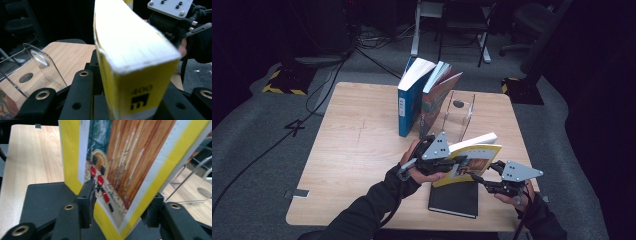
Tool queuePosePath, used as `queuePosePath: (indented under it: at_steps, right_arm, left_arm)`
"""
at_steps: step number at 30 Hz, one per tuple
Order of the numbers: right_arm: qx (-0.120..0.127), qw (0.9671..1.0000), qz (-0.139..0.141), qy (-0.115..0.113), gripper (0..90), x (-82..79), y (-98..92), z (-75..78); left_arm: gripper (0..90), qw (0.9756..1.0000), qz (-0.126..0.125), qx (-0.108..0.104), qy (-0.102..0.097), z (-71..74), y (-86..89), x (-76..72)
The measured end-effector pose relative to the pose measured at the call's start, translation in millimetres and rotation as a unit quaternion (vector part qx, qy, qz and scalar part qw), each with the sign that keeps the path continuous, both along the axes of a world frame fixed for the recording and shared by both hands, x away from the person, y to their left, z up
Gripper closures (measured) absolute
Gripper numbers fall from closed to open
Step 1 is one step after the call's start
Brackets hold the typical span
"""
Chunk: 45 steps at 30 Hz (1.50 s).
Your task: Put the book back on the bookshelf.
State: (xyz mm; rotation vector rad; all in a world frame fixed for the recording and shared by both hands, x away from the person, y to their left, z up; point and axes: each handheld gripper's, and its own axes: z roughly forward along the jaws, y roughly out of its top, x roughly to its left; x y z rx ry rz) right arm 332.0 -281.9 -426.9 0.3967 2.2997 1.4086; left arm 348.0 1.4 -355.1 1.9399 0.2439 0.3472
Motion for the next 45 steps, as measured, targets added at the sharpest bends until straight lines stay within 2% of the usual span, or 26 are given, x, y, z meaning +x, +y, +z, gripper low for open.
queuePosePath:
  at_steps: [4,7,10,14,21,28,45]
  right_arm:
    - [0.004,1.0000,0.005,0.005,48.6,0.3,0.1,-1.0]
    - [-0.002,1.0000,-0.003,0.002,47.1,-0.3,-0.6,-1.7]
    - [-0.010,0.9998,-0.016,0.006,42.8,0.7,-2.5,-3.5]
    - [-0.014,0.9996,-0.023,0.007,41.8,1.6,-4.5,-4.7]
    - [-0.023,0.9994,-0.026,0.008,41.2,1.8,-5.9,-6.4]
    - [-0.030,0.9990,-0.032,0.010,41.0,3.0,-8.8,-9.1]
    - [-0.036,0.9973,-0.056,0.031,38.2,7.6,-17.8,-19.8]
  left_arm:
    - [71.2,1.0000,0.003,-0.001,-0.003,-0.6,-1.8,-1.3]
    - [73.6,1.0000,0.003,0.001,-0.005,0.4,-1.6,-0.5]
    - [74.3,0.9998,0.014,-0.012,0.004,-1.7,0.6,4.8]
    - [74.5,0.9997,0.014,-0.019,0.008,-2.7,2.1,7.3]
    - [74.9,0.9997,0.017,-0.020,0.001,-3.2,3.0,7.0]
    - [75.0,0.9994,0.023,-0.026,0.003,-4.2,3.8,10.0]
    - [75.2,0.9980,0.054,-0.033,-0.005,-5.2,9.9,17.9]
